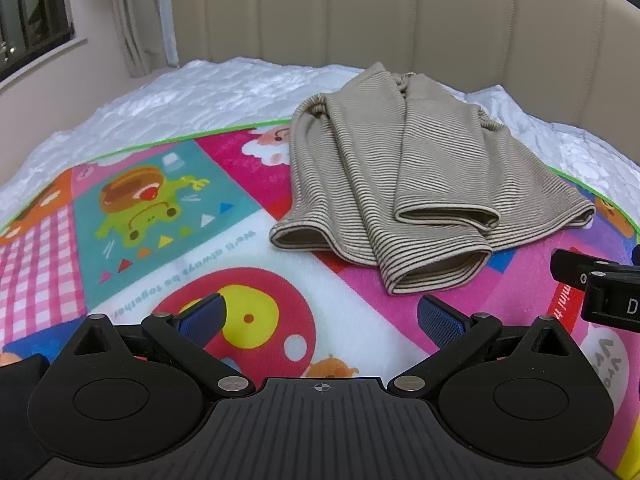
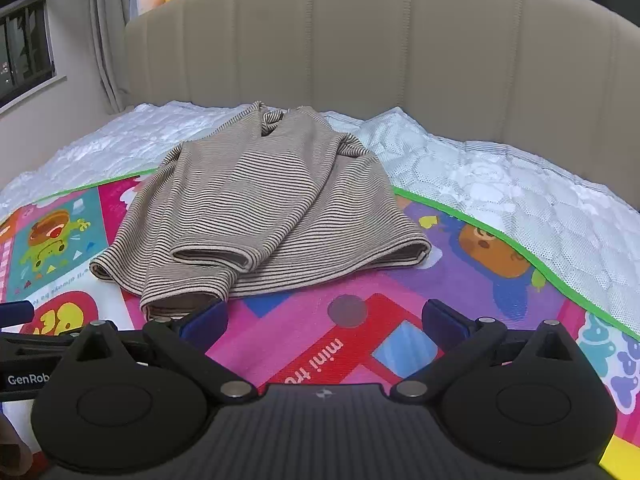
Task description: Fold clothes
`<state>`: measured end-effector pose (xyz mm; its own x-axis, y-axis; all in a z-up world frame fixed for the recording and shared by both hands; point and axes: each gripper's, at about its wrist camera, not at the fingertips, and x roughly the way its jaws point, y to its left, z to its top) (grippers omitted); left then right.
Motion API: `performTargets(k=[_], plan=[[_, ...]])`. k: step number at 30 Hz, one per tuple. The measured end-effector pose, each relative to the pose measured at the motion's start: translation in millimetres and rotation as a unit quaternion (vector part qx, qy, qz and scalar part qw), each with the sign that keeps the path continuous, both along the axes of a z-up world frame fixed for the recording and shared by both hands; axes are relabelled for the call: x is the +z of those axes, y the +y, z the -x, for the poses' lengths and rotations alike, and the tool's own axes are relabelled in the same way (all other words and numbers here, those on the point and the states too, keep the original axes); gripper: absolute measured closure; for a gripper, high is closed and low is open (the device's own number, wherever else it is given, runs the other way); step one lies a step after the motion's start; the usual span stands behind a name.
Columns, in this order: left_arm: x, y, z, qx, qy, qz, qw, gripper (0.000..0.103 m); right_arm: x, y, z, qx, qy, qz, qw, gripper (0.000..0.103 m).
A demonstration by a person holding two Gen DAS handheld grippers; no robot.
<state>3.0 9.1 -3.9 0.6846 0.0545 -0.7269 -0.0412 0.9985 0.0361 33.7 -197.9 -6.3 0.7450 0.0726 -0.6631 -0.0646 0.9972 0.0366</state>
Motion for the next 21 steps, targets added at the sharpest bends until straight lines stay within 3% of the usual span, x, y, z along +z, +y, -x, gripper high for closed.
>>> performTargets(k=[21], plan=[[-1.7,0.3,-0.4,0.0,0.004,0.0,1.0,0.0,0.3,3.3,0.7,0.005,-0.001,0.005,1.0,0.0]])
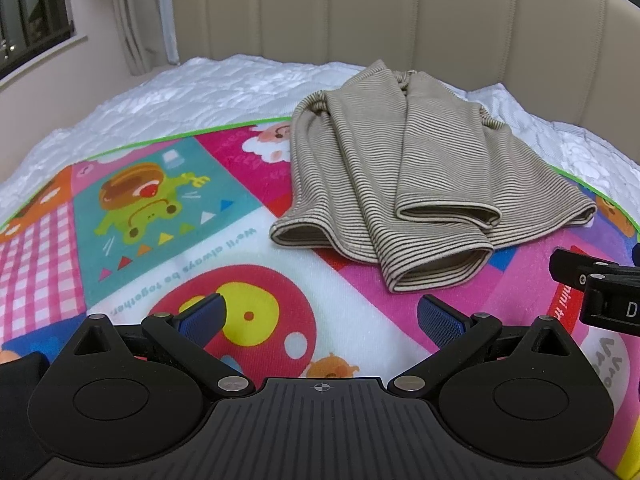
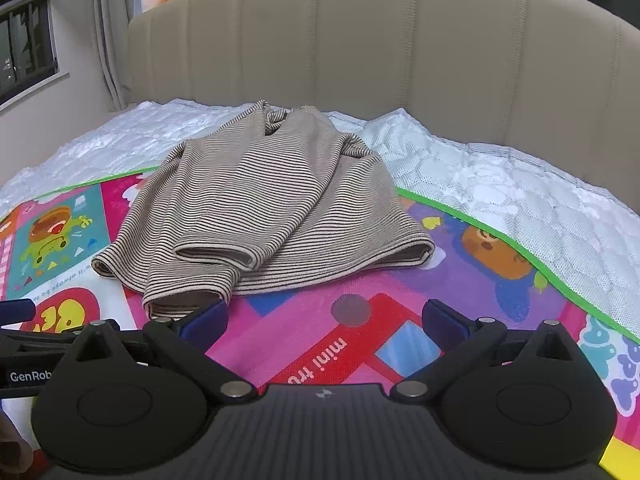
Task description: Fold clothes
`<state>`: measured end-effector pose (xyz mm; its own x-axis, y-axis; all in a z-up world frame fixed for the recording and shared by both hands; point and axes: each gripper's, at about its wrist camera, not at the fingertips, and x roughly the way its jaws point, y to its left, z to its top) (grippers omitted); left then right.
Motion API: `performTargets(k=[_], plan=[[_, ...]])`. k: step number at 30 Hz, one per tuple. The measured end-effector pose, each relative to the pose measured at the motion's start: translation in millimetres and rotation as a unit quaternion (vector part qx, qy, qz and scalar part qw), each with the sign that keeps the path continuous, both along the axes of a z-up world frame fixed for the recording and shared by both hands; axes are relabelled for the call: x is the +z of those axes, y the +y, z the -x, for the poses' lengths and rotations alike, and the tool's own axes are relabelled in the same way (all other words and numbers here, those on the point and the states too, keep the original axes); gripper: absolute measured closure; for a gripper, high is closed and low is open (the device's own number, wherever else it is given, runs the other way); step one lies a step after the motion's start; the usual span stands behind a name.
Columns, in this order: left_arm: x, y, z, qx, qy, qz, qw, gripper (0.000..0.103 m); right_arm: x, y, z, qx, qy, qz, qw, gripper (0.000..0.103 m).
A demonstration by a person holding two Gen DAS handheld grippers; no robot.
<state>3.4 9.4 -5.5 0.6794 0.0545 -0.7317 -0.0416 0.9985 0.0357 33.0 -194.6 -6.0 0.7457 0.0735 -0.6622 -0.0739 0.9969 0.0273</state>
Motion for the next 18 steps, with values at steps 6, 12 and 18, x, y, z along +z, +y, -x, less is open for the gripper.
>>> performTargets(k=[6,12,18], plan=[[-0.3,-0.1,-0.1,0.0,0.001,0.0,1.0,0.0,-1.0,1.5,0.5,0.0,-0.001,0.005,1.0,0.0],[-0.5,-0.8,0.0,0.0,0.001,-0.001,1.0,0.0,-2.1,1.2,-1.0,-0.003,0.001,0.007,1.0,0.0],[-0.7,0.3,-0.2,0.002,0.003,0.004,1.0,0.0,-3.5,2.2,-1.5,-0.002,0.002,0.009,1.0,0.0]])
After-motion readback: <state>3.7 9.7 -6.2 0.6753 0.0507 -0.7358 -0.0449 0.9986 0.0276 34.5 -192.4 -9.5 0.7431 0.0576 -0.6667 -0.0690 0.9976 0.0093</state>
